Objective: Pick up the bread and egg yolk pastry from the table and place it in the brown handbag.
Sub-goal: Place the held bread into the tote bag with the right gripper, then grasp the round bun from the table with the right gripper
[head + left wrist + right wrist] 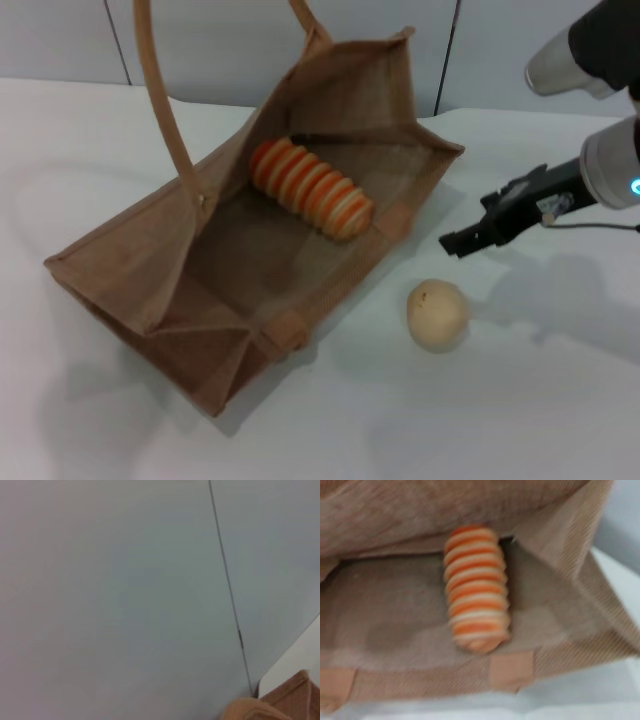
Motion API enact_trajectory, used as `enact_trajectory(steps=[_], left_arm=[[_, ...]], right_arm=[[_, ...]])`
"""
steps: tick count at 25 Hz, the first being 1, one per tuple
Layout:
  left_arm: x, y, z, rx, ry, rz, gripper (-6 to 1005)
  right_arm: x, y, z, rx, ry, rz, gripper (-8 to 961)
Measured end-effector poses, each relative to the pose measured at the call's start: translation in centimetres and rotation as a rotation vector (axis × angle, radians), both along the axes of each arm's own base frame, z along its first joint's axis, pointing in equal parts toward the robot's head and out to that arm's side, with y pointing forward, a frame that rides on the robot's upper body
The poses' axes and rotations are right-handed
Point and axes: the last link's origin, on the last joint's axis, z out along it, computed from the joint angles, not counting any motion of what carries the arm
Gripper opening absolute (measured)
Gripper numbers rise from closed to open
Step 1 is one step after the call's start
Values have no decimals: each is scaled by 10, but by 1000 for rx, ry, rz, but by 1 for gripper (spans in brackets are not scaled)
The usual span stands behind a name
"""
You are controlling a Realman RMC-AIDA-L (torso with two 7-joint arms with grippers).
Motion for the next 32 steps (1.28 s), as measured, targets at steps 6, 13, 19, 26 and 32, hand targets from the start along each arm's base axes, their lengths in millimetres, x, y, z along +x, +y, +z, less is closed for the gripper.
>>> enact_trajectory(steps=[6,13,19,26,32], left_arm=[[0,1,2,14,3,1,115],[1,2,2,15,10,-2,115],[2,2,2,12,12,-4,115],[-2,3,-1,-1,10,9,115],[-5,4,-2,-5,12,14,115]], right_arm=[[2,-9,-4,-68,-34,-29,888],[9,-12,-10,-99,-89,-61,886],[14,-12,-24,-139,-102,-94,883],[11,-14,-34,-176,-113,-96,881],[0,-17,-32,-198,-76,-83,878]])
